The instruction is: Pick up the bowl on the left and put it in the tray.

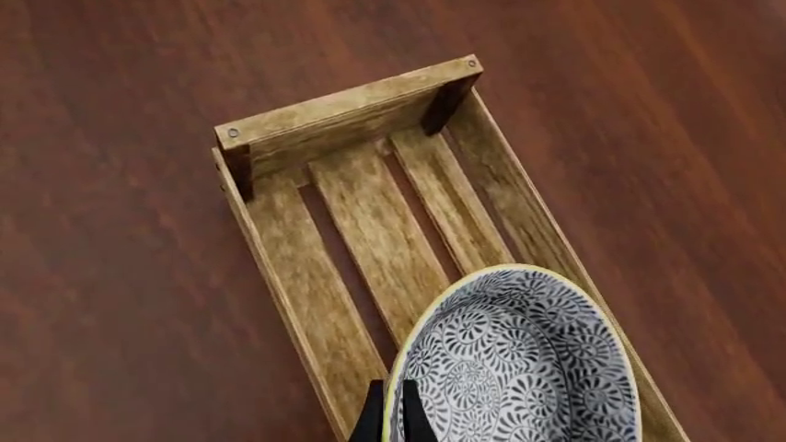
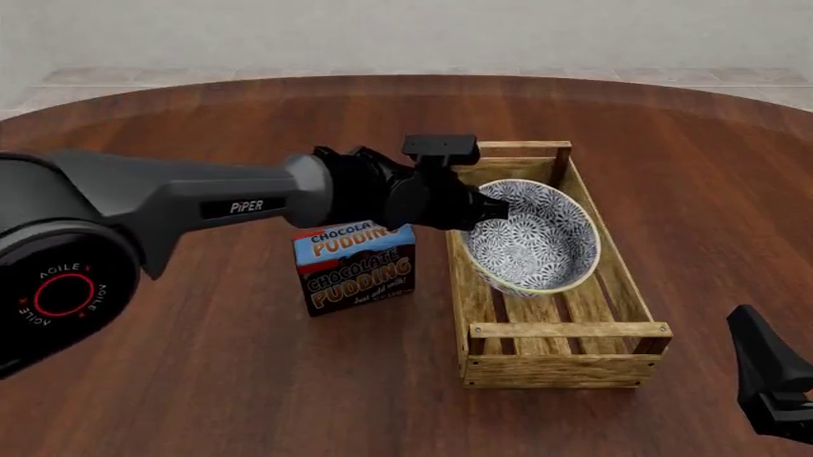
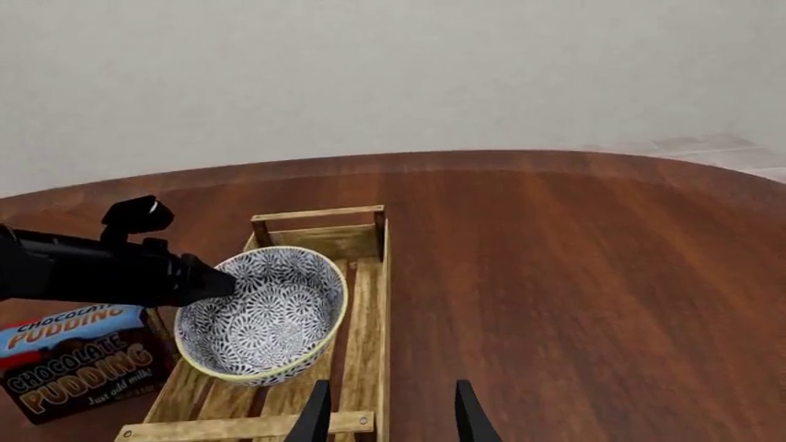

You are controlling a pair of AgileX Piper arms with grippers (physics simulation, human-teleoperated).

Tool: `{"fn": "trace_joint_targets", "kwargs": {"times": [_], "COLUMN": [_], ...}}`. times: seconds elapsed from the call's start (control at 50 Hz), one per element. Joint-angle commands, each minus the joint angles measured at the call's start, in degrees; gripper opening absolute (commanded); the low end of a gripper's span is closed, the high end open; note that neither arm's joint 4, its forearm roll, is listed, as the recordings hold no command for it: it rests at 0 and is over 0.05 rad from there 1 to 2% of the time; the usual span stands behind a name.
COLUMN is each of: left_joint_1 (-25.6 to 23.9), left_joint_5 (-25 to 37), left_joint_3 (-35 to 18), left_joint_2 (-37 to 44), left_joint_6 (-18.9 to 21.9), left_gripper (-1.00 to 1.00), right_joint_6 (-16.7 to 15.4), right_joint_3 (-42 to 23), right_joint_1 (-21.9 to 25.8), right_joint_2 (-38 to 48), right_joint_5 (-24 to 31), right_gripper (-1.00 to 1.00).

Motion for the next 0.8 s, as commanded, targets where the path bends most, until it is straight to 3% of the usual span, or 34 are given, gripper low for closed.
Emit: {"fn": "trace_joint_targets", "kwargs": {"times": [0.02,0.7,0.78,0.8], "left_joint_1": [0.3,0.0,-0.1,-0.1], "left_joint_5": [0.2,0.5,1.4,1.4], "left_joint_3": [-1.4,-3.1,-3.8,-3.7], "left_joint_2": [0.8,2.7,3.2,2.9], "left_joint_6": [0.4,0.7,2.4,2.8], "left_gripper": [-1.00,-1.00,-1.00,1.00], "right_joint_6": [-0.1,0.1,0.1,0.0], "right_joint_3": [0.0,0.0,0.0,0.0], "right_joint_1": [0.1,0.0,0.0,0.0], "right_joint_2": [0.0,0.0,0.0,0.0], "right_joint_5": [-0.1,-0.2,-0.1,-0.1], "right_gripper": [1.00,1.00,1.00,1.00]}}
